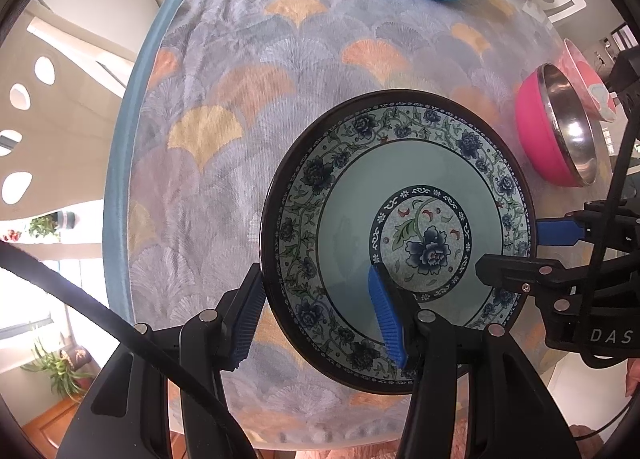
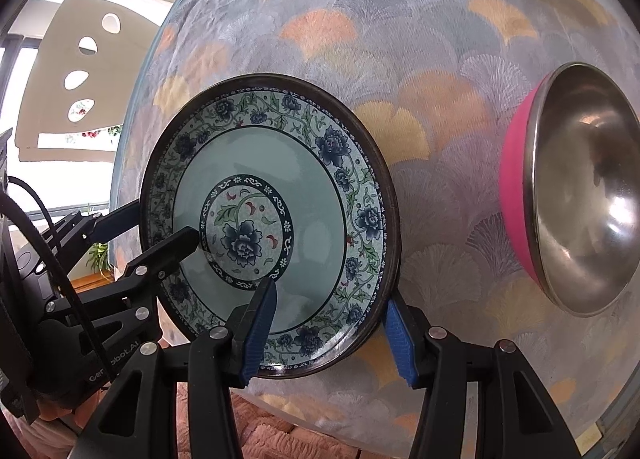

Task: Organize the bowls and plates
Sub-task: 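Lower the floral plate onto the stack with both grippers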

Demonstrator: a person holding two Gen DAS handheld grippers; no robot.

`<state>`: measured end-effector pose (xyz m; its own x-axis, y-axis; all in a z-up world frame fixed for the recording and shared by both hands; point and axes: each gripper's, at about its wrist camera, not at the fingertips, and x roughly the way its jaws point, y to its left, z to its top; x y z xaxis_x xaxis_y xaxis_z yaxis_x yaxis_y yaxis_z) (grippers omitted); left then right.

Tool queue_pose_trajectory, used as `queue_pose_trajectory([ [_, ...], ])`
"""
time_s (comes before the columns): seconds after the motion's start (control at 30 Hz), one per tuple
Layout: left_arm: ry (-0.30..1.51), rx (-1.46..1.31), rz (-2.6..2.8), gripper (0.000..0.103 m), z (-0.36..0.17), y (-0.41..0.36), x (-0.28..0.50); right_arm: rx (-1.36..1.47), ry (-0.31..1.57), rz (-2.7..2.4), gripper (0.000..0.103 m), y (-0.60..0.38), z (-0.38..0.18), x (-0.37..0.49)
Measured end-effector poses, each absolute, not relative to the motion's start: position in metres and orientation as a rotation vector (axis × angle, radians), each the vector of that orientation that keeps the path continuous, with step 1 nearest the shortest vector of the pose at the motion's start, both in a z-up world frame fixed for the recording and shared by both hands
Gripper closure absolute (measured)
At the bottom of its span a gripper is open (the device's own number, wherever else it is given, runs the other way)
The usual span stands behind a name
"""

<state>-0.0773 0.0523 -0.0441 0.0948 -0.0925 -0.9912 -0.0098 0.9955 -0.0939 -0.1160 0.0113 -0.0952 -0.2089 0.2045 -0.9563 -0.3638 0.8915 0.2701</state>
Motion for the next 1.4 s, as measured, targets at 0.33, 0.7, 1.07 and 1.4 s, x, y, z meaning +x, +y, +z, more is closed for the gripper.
queue_pose_trajectory([
  [0.33,1.481,-0.090,-0.068,0.055,-0.050,0.053,-0.075,-0.118,1.715,0.530,0.051,0.011,-0.094,-0.114],
  [0.7,1.486,-0.098,-0.080,0.055,-0.053,0.053,-0.077,-0.130,1.725,0.533,0.051,0.009,-0.090,-0.115],
  [1.07,1.480,-0.093,-0.093,0.053,-0.052,0.056,-0.075,-0.099,1.730,0.520,0.051,0.000,-0.086,-0.116],
  [1.4,1.502,-0.093,-0.051,0.052,-0.054,0.077,-0.077,-0.080,1.699,0.521,0.051,-0.007,-0.072,-0.116],
])
